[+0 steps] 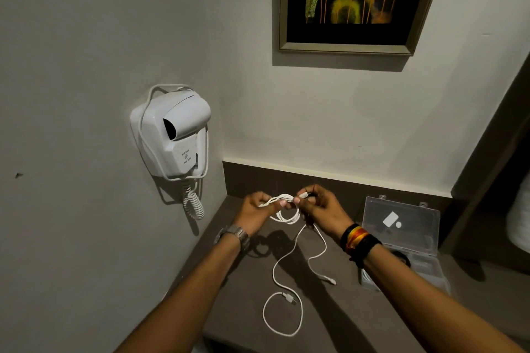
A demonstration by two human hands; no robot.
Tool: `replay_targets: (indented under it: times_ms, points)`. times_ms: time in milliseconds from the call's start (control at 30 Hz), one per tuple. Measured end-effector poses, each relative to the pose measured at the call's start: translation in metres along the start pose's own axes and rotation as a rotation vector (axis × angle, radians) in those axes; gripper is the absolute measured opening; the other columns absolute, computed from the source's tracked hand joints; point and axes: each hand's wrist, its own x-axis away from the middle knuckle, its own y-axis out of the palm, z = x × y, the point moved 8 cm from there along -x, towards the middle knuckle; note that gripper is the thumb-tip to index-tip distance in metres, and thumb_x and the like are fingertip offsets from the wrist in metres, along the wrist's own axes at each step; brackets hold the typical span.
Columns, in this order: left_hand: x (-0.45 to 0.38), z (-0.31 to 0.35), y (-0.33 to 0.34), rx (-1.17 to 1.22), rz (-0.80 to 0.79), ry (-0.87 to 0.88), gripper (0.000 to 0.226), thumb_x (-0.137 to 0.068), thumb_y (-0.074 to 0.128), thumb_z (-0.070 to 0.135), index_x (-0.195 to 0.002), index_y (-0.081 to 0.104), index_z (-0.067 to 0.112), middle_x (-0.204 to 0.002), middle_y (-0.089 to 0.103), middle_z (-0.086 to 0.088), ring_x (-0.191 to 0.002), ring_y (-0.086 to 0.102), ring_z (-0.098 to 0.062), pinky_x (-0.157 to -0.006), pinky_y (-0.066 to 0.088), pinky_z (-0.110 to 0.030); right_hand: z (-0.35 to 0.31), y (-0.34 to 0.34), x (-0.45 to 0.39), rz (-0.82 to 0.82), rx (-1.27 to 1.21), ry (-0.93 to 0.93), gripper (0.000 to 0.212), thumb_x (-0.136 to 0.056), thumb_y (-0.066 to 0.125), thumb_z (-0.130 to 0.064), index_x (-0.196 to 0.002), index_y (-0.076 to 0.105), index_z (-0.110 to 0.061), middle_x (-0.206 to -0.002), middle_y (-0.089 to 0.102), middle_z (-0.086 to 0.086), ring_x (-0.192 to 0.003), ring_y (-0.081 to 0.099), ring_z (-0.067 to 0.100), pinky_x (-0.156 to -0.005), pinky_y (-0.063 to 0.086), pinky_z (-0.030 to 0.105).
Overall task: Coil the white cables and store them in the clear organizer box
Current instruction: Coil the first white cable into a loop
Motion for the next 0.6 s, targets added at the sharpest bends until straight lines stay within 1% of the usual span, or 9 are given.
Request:
replay_targets:
  times_ms: [67,100,167,233,267,333,433,533,600]
  points:
    - [0.004,-0.006,0.003,0.124,-0.078,-0.178,0.029,-0.08,0.078,0.039,-0.076,0.06,0.016,-0.056,0.043,0.004,-0.047,0.036,-0.009,-0.038,0.029,-0.018,-0.001,0.005,0.0,-0.012,0.011,-0.03,0.011,-0.098,0.068,-0.014,-0.103,0.06,-0.008,-0.067,0.074,0.001,-0.051,0.061,0.016,-0.047,0.054,0.029]
    - [0.008,-0.008,0.006,0.176,-0.136,-0.272,0.028,-0.084,0.074,0.04,-0.08,0.06,0.016,-0.056,0.039,0.004,-0.044,0.031,-0.008,-0.038,0.023,-0.019,-0.001,0.005,0.0,-0.008,0.027,-0.042,0.009,-0.098,0.068,-0.012,-0.102,0.06,-0.009,-0.068,0.075,0.001,-0.051,0.063,0.017,-0.048,0.057,0.031]
    - [0.013,-0.009,0.012,0.331,-0.239,-0.421,0.027,-0.094,0.061,0.04,-0.084,0.059,0.015,-0.057,0.04,0.004,-0.04,0.03,-0.006,-0.035,0.018,-0.017,0.002,0.002,0.002,0.014,0.073,-0.054,0.007,-0.097,0.068,-0.01,-0.1,0.061,-0.011,-0.066,0.074,0.0,-0.052,0.064,0.018,-0.051,0.06,0.035]
    - [0.016,-0.008,0.014,0.498,-0.309,-0.519,0.027,-0.101,0.046,0.035,-0.087,0.057,0.014,-0.062,0.048,0.002,-0.04,0.035,-0.006,-0.033,0.017,-0.015,0.004,-0.001,0.003,0.039,0.109,-0.063,0.007,-0.096,0.068,-0.009,-0.099,0.062,-0.011,-0.068,0.073,0.002,-0.055,0.065,0.018,-0.055,0.061,0.038]
    - [0.017,-0.007,0.013,0.549,-0.329,-0.542,0.025,-0.101,0.043,0.03,-0.091,0.057,0.012,-0.066,0.054,0.0,-0.042,0.041,-0.006,-0.033,0.019,-0.014,0.005,-0.003,0.004,0.05,0.127,-0.068,0.007,-0.096,0.068,-0.008,-0.098,0.062,-0.012,-0.07,0.073,0.004,-0.055,0.065,0.018,-0.056,0.062,0.039]
    - [0.02,-0.007,0.01,0.595,-0.361,-0.548,0.019,-0.101,0.045,0.02,-0.103,0.059,0.008,-0.072,0.065,-0.002,-0.047,0.053,-0.007,-0.034,0.027,-0.013,0.005,-0.004,0.004,0.058,0.168,-0.073,0.007,-0.096,0.068,-0.008,-0.098,0.063,-0.013,-0.075,0.073,0.009,-0.056,0.066,0.019,-0.057,0.063,0.039]
    - [0.024,-0.004,0.008,0.645,-0.431,-0.551,0.02,-0.101,0.049,0.014,-0.113,0.061,0.005,-0.075,0.074,-0.005,-0.055,0.065,-0.007,-0.037,0.037,-0.011,0.002,-0.002,0.004,0.056,0.218,-0.084,0.006,-0.097,0.067,-0.009,-0.099,0.063,-0.013,-0.077,0.072,0.008,-0.059,0.066,0.019,-0.058,0.064,0.037]
    - [0.023,-0.008,-0.001,0.553,-0.396,-0.583,0.028,-0.101,0.049,0.014,-0.124,0.059,0.004,-0.075,0.074,-0.006,-0.054,0.068,-0.008,-0.036,0.037,-0.011,0.0,0.002,0.004,0.027,0.283,-0.106,0.004,-0.098,0.065,-0.011,-0.1,0.062,-0.013,-0.085,0.075,0.011,-0.061,0.067,0.014,-0.057,0.062,0.028]
    - [0.022,-0.01,-0.006,0.469,-0.367,-0.597,0.029,-0.101,0.049,0.014,-0.126,0.06,0.005,-0.081,0.076,-0.008,-0.059,0.072,-0.011,-0.037,0.039,-0.012,-0.001,0.004,0.004,0.01,0.323,-0.118,0.003,-0.099,0.064,-0.012,-0.101,0.062,-0.012,-0.087,0.075,0.008,-0.059,0.067,0.007,-0.056,0.059,0.023]
